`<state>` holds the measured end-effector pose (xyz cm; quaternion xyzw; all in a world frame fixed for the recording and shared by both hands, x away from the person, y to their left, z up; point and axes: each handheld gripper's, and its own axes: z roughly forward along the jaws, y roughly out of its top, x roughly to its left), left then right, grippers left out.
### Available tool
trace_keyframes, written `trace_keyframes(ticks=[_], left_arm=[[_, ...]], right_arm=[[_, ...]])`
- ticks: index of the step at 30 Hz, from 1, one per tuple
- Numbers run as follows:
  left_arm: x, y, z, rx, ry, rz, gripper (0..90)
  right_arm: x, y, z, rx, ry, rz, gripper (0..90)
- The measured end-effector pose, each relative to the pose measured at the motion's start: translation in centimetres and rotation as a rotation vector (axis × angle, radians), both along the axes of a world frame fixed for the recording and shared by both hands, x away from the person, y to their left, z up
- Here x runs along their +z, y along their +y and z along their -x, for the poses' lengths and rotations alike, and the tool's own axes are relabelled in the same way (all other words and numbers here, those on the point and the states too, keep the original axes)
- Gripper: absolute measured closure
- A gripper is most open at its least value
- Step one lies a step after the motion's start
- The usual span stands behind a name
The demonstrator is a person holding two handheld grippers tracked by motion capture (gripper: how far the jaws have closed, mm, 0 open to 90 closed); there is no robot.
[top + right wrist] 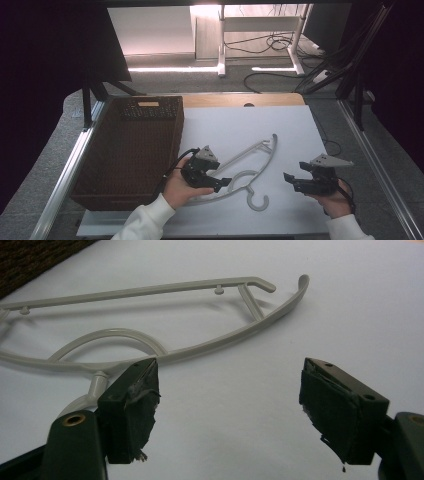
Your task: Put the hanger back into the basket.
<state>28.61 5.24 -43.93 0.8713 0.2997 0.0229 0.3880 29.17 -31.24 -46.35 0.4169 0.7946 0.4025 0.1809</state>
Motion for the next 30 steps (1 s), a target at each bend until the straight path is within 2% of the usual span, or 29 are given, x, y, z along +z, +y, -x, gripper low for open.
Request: trace_keyframes(ticks=[13, 24, 30], left_arm=[[-1.0, -1.9, -0.4, -0.031, 0.021, -0.025, 32.8], [-2.3, -3.1, -0.9, -0.033, 0.027, -0.088, 37.7], [-3.1, -4.0, -1.0, -0.037, 0.042, -0.123, 41.0]], right_arm=[[0.1, -0.3, 0.0, -0.010, -0.007, -0.003, 24.6], [0.0, -0.4, -0.1, -0.013, -0.001, -0.004, 24.6], [-0.1, -0.4, -0.1, -0.014, 0.000, -0.001, 24.6]])
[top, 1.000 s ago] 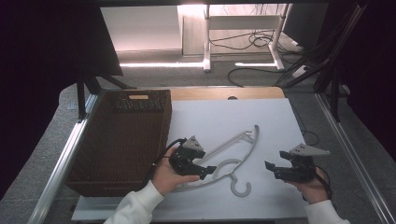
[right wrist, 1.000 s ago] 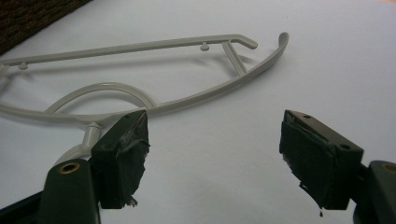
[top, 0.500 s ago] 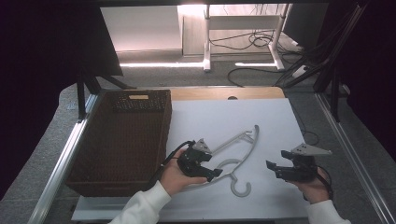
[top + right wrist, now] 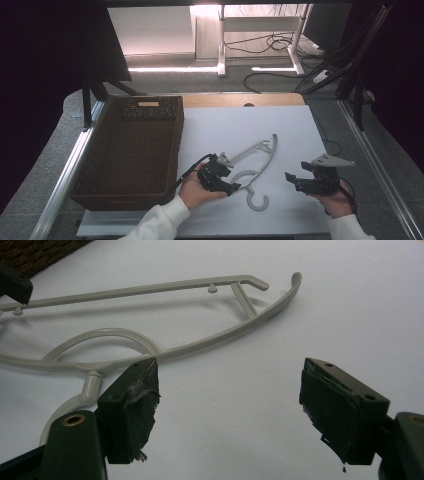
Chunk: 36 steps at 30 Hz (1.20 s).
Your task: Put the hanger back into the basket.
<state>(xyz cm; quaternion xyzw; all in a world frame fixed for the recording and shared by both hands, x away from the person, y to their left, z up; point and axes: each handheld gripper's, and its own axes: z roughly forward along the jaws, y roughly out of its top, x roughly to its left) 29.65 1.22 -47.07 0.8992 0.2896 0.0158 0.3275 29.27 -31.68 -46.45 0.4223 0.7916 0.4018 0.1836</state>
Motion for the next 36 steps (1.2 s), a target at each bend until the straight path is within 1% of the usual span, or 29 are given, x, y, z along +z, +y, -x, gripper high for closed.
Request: trace_keyframes(ticks=[9, 13, 15, 18, 20, 22, 23, 24, 25, 29, 31, 33, 34, 35, 36], left_arm=[[-0.9, -0.7, -0.3, 0.002, 0.021, -0.027, 45.4], [-1.4, -0.8, -0.3, -0.003, 0.029, -0.049, 46.9], [-1.6, -0.6, -0.2, -0.003, 0.047, -0.040, 47.7], [-2.2, -0.5, -0.1, 0.004, 0.067, -0.048, 48.0], [-2.4, -0.5, -0.1, -0.006, 0.072, -0.066, 48.1], [-2.6, -0.4, 0.0, -0.001, 0.079, -0.059, 48.6], [-2.7, -0.4, 0.0, -0.005, 0.084, -0.065, 49.3], [-2.8, -0.4, 0.1, 0.003, 0.089, -0.061, 49.7], [-2.9, -0.4, 0.1, -0.006, 0.093, -0.078, 50.2], [-3.4, -0.4, 0.1, -0.013, 0.109, -0.103, 53.3], [-3.5, -0.4, 0.2, -0.016, 0.113, -0.113, 56.3], [-3.6, -0.5, 0.3, -0.026, 0.112, -0.124, 59.2], [-3.6, -0.6, 0.4, -0.023, 0.104, -0.129, 60.2], [-3.6, -0.5, 0.3, -0.031, 0.098, -0.145, 61.5], [-3.6, -0.5, 0.3, -0.032, 0.098, -0.146, 62.5]], right_arm=[[-0.1, -0.1, 0.0, 0.000, 0.001, 0.003, 24.6], [-0.1, 0.0, 0.0, 0.002, -0.001, 0.003, 24.6], [-0.1, -0.1, 0.0, 0.001, 0.000, 0.004, 24.6], [-0.2, -0.1, 0.0, 0.000, 0.001, 0.005, 24.6], [-0.2, -0.1, 0.0, 0.001, 0.001, 0.005, 24.6], [-0.2, 0.0, 0.0, 0.002, 0.001, 0.005, 24.7], [-0.2, 0.0, 0.0, 0.002, 0.001, 0.005, 24.6], [-0.2, -0.1, 0.0, 0.002, 0.001, 0.006, 24.6], [-0.2, -0.1, 0.0, 0.001, 0.001, 0.005, 24.6], [-0.2, -0.1, 0.0, 0.001, 0.003, 0.006, 24.6], [-0.2, 0.0, 0.0, 0.002, 0.003, 0.005, 24.6], [-0.2, 0.0, 0.0, 0.002, 0.002, 0.006, 24.6], [-0.2, 0.0, 0.0, 0.001, 0.002, 0.005, 24.6], [-0.2, -0.1, 0.0, 0.002, 0.001, 0.007, 24.6], [-0.2, -0.1, 0.0, 0.001, 0.001, 0.007, 24.6]])
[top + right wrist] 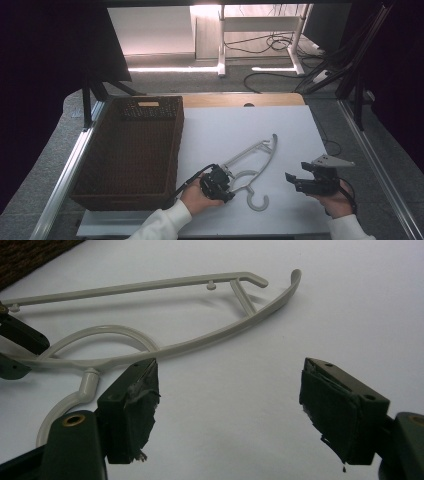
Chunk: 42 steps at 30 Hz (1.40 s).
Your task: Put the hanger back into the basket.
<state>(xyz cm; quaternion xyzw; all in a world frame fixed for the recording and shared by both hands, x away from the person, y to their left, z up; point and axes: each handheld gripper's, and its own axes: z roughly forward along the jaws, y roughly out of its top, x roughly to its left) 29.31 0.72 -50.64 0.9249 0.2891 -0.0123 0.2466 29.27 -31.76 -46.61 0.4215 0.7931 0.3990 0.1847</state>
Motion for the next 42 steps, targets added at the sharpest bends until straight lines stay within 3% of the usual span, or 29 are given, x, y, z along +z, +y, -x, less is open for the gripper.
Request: trace_keyframes(ticks=[4, 7, 19, 23, 35, 42], left_arm=[[-0.05, 0.07, 0.06, 0.004, -0.005, -0.006, 66.2], [-0.29, -0.09, 0.30, 0.001, -0.018, -0.040, 66.6], [-0.29, -0.52, 0.91, -0.003, -0.080, -0.083, 74.1], [-0.28, -0.59, 0.95, -0.017, -0.084, -0.085, 78.0], [-0.24, -0.61, 0.91, -0.028, -0.085, -0.076, 81.3], [0.28, -0.67, 0.84, -0.034, -0.063, -0.010, 81.4]], right_arm=[[0.01, -0.01, 0.00, 0.000, 0.000, 0.000, 24.6], [0.01, 0.01, 0.00, 0.000, -0.001, 0.000, 24.6], [0.03, -0.06, 0.00, -0.006, -0.002, 0.001, 24.6], [0.06, -0.04, 0.02, -0.005, -0.003, 0.001, 24.6], [0.24, -0.34, 0.00, -0.025, -0.017, 0.000, 24.6], [0.50, -0.87, 0.01, -0.050, -0.029, -0.011, 24.6]])
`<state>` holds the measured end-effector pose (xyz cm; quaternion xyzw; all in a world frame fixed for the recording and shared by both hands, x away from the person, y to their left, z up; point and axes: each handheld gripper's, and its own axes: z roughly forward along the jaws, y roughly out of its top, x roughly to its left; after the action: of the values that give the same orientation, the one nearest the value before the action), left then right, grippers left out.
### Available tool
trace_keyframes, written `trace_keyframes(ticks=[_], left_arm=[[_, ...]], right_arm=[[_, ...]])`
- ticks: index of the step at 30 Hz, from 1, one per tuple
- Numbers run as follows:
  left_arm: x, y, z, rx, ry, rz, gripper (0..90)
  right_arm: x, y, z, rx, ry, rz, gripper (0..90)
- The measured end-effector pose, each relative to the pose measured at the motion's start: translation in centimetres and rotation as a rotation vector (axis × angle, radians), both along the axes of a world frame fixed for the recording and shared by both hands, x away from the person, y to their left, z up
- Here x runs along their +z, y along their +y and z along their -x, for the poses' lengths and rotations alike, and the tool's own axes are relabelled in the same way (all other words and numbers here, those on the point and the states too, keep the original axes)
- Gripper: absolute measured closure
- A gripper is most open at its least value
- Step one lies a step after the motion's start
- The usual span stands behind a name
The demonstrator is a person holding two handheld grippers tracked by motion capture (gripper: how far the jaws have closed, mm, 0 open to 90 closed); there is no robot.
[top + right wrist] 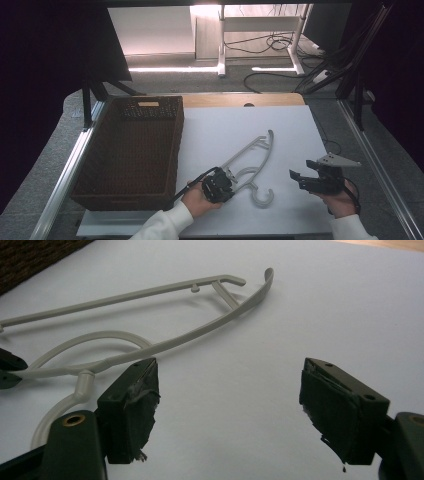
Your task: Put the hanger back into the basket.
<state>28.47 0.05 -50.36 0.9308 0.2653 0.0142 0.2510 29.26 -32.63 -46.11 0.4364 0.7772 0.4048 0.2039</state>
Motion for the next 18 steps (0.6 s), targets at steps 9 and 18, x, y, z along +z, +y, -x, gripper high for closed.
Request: trace_keyframes(ticks=[9, 18], left_arm=[[1.0, 0.2, 0.0, 0.002, 0.018, 0.066, 81.4], [2.7, 0.7, 0.0, 0.017, 0.011, 0.135, 81.4]], right_arm=[[0.3, -1.0, 0.0, -0.047, -0.024, -0.017, 24.9], [0.2, -1.7, -0.2, -0.085, -0.020, -0.031, 24.8]])
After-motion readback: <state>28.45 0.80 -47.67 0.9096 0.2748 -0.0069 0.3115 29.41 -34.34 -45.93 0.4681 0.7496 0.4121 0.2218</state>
